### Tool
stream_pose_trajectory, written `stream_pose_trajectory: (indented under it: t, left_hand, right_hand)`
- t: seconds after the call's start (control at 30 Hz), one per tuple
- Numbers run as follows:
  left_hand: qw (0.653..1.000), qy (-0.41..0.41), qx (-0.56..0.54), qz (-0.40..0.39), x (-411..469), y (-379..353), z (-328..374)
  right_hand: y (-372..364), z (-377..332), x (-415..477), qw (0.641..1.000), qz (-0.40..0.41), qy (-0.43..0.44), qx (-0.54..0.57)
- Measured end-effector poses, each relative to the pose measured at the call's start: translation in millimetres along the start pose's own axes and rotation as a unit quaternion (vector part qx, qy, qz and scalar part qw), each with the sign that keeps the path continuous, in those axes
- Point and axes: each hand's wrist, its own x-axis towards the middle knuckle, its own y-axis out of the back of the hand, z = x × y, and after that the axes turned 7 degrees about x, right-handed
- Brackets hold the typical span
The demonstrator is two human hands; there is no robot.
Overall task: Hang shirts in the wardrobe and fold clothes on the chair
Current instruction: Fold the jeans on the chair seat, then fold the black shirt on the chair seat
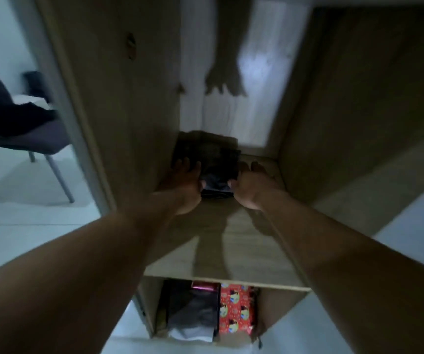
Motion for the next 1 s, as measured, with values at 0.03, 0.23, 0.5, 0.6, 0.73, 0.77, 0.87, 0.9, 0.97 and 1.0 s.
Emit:
stream_pose_trajectory:
  t: [0.03,0.23,0.5,0.6,0.73,0.77,0.87,0.9,0.97,1.0]
  left_hand:
    - [1.0,-0.01,0.001,0.002,-21,13,4]
    - [0.999,-0.048,0.022,0.01,-165,91,21]
    - [0.996,0.0,0.028,0.09,-319,204,-31]
    - [0.993,0.042,0.036,0.1,-385,238,-65]
    - [0.989,0.101,0.053,0.096,-464,274,-121]
    - [0.985,0.127,0.056,0.104,-486,281,-138]
    - [0.971,0.199,0.07,0.117,-540,295,-188]
    - [0.963,0.229,0.072,0.119,-562,300,-209]
    - [0.951,0.273,0.071,0.128,-596,307,-240]
    - [0.942,0.299,0.077,0.129,-619,312,-257]
  right_hand:
    - [7,-5,-21,1.0,0.006,0.0,-0.006]
    - [58,-39,-162,1.0,0.016,0.007,-0.017]
    - [103,-138,-300,0.997,0.021,0.074,-0.018]
    - [118,-193,-341,0.992,0.006,0.126,-0.018]
    - [119,-282,-384,0.981,-0.001,0.195,-0.016]
    - [117,-307,-394,0.976,-0.009,0.216,-0.022]
    - [107,-376,-421,0.959,-0.038,0.278,-0.02]
    - [102,-404,-431,0.951,-0.051,0.303,-0.016]
    - [90,-445,-448,0.937,-0.067,0.342,-0.01]
    - [82,-472,-458,0.928,-0.076,0.365,-0.009]
